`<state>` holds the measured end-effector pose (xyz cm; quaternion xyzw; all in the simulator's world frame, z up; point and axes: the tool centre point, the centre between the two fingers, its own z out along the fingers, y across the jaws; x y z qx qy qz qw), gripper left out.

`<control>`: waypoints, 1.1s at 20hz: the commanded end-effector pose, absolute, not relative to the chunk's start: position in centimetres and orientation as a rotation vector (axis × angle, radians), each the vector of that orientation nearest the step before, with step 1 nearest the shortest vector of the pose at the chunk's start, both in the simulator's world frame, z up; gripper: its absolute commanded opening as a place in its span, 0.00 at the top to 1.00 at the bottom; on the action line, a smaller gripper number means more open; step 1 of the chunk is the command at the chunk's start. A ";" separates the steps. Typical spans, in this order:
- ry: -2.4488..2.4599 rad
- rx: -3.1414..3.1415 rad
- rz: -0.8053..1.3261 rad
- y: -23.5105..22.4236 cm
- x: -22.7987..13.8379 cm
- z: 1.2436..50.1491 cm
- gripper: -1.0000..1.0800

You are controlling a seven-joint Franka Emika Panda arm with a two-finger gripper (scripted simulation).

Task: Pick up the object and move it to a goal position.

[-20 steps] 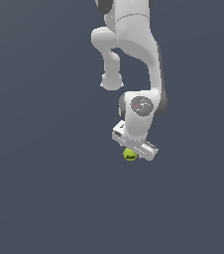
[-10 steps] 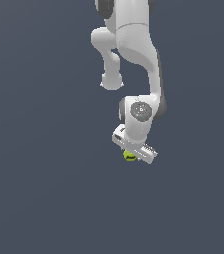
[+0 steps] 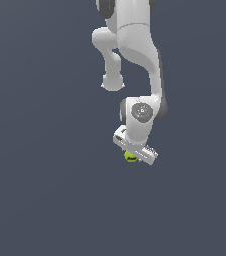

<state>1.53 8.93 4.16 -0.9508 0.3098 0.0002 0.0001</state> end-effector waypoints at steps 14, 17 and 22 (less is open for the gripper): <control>0.974 -2.986 0.000 7.6 -1.7 7.0 1.00; 0.974 -2.986 0.000 7.3 -2.4 7.7 1.00; 0.974 -2.986 0.000 7.0 -2.9 8.2 1.00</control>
